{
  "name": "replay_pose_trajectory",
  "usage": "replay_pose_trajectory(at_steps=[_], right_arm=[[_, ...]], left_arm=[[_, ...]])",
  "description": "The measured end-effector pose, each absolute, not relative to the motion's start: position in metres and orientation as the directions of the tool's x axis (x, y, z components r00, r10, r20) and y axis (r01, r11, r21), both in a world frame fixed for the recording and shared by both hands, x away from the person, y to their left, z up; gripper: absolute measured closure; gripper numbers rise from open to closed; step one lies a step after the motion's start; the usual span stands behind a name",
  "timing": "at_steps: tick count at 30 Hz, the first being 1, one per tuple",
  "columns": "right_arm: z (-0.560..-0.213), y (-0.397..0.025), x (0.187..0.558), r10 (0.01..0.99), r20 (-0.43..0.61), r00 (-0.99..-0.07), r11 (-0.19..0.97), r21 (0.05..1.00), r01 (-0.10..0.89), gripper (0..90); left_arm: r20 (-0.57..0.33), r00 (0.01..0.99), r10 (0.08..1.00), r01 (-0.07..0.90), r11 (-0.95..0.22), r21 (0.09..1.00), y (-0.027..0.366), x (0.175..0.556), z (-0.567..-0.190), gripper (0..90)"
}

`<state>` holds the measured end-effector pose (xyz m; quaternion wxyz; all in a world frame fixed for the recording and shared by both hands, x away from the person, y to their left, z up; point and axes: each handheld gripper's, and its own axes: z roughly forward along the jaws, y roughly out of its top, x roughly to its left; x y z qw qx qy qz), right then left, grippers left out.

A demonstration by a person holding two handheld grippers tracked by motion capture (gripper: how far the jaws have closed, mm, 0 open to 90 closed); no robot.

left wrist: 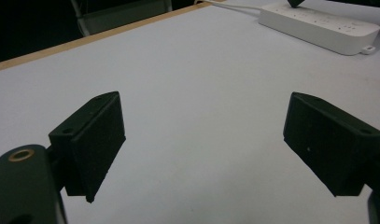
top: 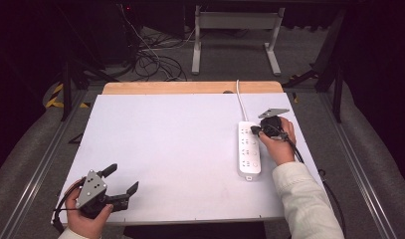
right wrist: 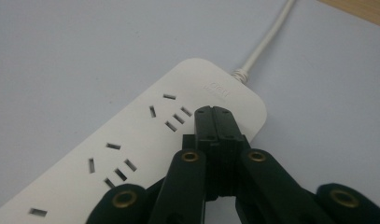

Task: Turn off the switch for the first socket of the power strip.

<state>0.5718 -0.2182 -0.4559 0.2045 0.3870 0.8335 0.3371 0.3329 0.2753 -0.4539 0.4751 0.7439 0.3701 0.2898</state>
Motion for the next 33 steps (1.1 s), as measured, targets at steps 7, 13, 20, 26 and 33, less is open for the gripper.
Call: replay_pose_trajectory(at_steps=[7,13,20,26,33], right_arm=[[-0.4554,-0.2158,0.5711,0.786,-0.092,-0.611,0.48,0.715,0.509,90.0],[-0.4547,-0.2135,0.5708,0.788,-0.102,-0.607,0.487,0.707,0.513,90.0],[-0.4541,-0.2127,0.5714,0.792,-0.101,-0.602,0.486,0.701,0.522,90.0],[-0.4543,-0.212,0.5714,0.794,-0.102,-0.599,0.485,0.7,0.525,90.0],[-0.4548,-0.2119,0.5715,0.795,-0.091,-0.6,0.48,0.698,0.531,90.0]], left_arm=[[0.08,0.559,0.825,0.275,-0.275,0.921,0.2752,0.3328,-0.4539,13.1],[0.087,0.56,0.824,0.271,-0.281,0.921,0.2758,0.3326,-0.4534,12.9],[0.078,0.556,0.827,0.275,-0.272,0.922,0.2758,0.3322,-0.4533,12.6],[0.078,0.556,0.828,0.274,-0.271,0.923,0.2759,0.332,-0.4533,12.5],[0.078,0.556,0.827,0.273,-0.271,0.923,0.2761,0.3322,-0.4534,12.5]])
